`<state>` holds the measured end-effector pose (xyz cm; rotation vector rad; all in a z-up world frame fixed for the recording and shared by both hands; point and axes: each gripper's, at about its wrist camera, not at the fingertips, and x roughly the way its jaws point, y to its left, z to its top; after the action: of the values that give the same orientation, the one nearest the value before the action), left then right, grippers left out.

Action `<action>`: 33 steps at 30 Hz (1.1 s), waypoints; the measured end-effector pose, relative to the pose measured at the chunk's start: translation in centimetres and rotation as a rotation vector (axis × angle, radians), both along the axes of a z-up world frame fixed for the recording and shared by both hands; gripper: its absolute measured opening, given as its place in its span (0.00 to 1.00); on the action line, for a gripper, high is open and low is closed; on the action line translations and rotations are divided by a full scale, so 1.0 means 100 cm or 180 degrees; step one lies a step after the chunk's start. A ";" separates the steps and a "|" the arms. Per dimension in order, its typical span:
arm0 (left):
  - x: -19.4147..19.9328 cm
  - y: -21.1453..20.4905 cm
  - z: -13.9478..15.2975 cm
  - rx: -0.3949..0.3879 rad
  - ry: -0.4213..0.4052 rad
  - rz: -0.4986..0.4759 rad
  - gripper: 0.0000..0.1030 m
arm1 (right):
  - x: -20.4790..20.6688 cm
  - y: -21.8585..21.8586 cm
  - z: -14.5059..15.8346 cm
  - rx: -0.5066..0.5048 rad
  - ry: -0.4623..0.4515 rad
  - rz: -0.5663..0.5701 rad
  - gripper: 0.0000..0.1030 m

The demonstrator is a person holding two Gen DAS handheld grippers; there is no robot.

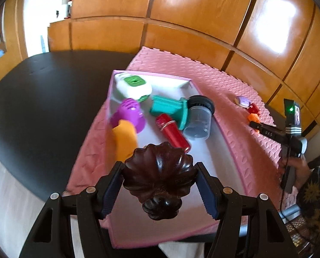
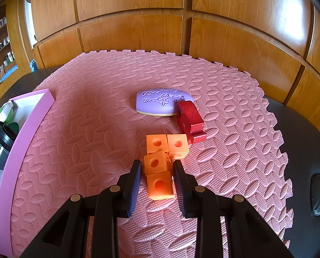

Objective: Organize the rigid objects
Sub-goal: 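Carry the brown knob into the tray and release it with the left gripper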

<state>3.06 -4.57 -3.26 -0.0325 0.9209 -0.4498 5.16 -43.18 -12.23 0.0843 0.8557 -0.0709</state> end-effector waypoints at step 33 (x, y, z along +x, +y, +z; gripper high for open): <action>0.020 -0.005 0.007 0.0344 -0.0481 0.0474 0.70 | 0.000 0.001 0.001 -0.0079 0.0004 0.0007 0.28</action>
<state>5.03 -5.10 -2.59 0.0308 0.7866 -0.2600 5.20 -43.08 -12.15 0.0600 0.8558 -0.0795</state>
